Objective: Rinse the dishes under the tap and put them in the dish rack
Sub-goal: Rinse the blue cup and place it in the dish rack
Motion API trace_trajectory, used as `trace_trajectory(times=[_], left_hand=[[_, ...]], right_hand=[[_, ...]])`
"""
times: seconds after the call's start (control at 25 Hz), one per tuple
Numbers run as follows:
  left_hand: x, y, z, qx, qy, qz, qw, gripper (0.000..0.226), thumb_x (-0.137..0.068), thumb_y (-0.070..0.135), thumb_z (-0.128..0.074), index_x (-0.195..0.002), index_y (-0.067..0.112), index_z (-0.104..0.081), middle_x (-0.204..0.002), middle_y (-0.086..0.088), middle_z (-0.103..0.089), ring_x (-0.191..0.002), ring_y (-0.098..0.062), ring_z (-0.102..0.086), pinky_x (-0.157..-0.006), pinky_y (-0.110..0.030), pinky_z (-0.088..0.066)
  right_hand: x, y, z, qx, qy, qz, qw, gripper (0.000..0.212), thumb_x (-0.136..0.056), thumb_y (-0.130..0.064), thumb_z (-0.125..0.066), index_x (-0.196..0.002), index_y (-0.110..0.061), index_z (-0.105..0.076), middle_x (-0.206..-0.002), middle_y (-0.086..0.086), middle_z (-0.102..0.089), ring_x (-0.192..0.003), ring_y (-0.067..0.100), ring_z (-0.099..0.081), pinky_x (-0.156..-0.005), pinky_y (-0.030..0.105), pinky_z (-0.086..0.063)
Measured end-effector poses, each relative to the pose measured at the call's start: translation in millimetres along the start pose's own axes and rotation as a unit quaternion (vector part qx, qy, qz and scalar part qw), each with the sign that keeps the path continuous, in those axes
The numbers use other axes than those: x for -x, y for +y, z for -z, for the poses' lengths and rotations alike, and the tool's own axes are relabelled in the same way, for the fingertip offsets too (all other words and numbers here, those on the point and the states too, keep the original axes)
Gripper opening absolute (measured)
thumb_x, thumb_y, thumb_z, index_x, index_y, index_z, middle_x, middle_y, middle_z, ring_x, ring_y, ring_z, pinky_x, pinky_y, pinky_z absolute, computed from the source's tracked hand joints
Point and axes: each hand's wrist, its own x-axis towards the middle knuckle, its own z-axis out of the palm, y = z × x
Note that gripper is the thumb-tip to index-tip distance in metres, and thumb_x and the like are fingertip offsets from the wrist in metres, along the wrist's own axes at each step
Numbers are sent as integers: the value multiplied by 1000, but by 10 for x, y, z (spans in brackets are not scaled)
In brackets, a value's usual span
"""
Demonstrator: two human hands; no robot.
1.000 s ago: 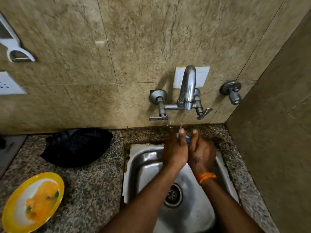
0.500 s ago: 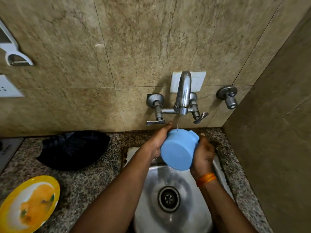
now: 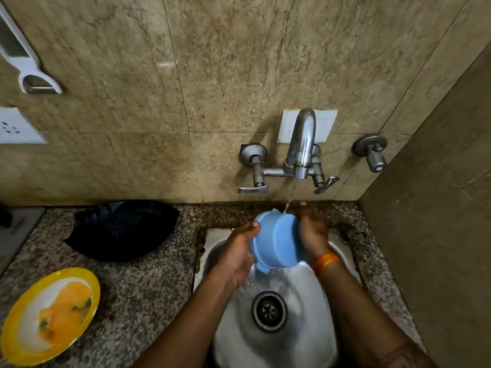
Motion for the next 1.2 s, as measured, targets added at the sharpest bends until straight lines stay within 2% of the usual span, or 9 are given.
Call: trace_trajectory(times=[0.08, 0.16, 0.32, 0.56, 0.72, 0.88, 1.0, 1.08, 1.2], left_hand=[[25, -48, -90, 43, 34, 0, 999, 37, -102, 20, -48, -131, 4, -64, -123, -23, -70, -104, -34, -70, -83, -41, -60], [-1, -70, -89, 95, 57, 2, 994, 44, -104, 22, -45, -139, -2, -57, -136, -27, -62, -126, -41, -60, -108, -49, -48], [-37, -85, 10, 168, 70, 12, 983, 52, -104, 36, -45, -143, 3, -54, -140, -22, -61, -134, -38, -55, -119, -53, -35], [112, -261, -95, 133, 121, 38, 983, 33, -103, 35, -50, -114, 10, -68, -90, -12, -80, -81, -26, -76, -69, -36, -60], [126, -165, -233, 97, 112, 13, 989, 42, -104, 37, -49, -132, 8, -63, -123, -23, -70, -115, -38, -67, -100, -52, -54], [63, 15, -266, 48, 125, -12, 991, 37, -104, 33, -51, -124, 6, -67, -110, -19, -76, -99, -30, -72, -98, -47, -56], [148, -17, -403, -13, 70, -33, 997, 25, -105, 31, -51, -111, 17, -71, -102, -9, -79, -92, -25, -74, -87, -42, -59], [210, -132, -411, -154, 25, -115, 981, 18, -100, 38, -54, -105, 38, -71, -105, 2, -77, -98, -12, -72, -87, -34, -58], [262, -192, -304, -288, -48, -185, 938, 16, -94, 43, -55, -107, 45, -64, -114, 2, -72, -110, -14, -68, -96, -38, -55]], right_hand=[[250, 44, -269, 136, 9, 153, 979, 54, -104, -53, -38, -117, -9, -66, -125, 16, -66, -122, 35, -58, -106, 46, -44], [433, 120, -401, 230, -53, 264, 935, 74, -101, -60, -30, -154, -10, -40, -161, 13, -38, -152, 29, -29, -126, 44, -21], [696, 467, -304, 314, -149, 400, 848, 79, -101, -69, -21, -164, -25, 1, -171, -5, 3, -157, 6, 8, -127, 26, 4], [311, 265, -110, 322, -121, 211, 915, 77, -101, -63, -31, -155, -9, -37, -160, 13, -39, -149, 27, -35, -123, 44, -27], [242, 30, -171, 233, -94, 241, 937, 73, -92, -73, -33, -127, -15, -60, -127, 10, -65, -120, 26, -60, -106, 45, -45], [172, 35, -181, 186, -73, 279, 939, 47, -91, -54, -63, -123, -19, -63, -118, 1, -69, -108, 17, -65, -94, 34, -51], [30, -94, -149, -52, -107, 95, 988, 24, -96, -36, -63, -96, -13, -70, -89, 4, -74, -79, 21, -70, -73, 31, -53], [-9, -205, -104, -166, -134, -77, 974, 34, -96, -40, -53, -85, -13, -71, -73, 8, -72, -59, 23, -69, -57, 26, -55], [-27, -260, -31, -185, -158, -170, 955, 39, -92, -42, -53, -80, -12, -74, -73, 12, -73, -61, 27, -70, -59, 29, -59]])
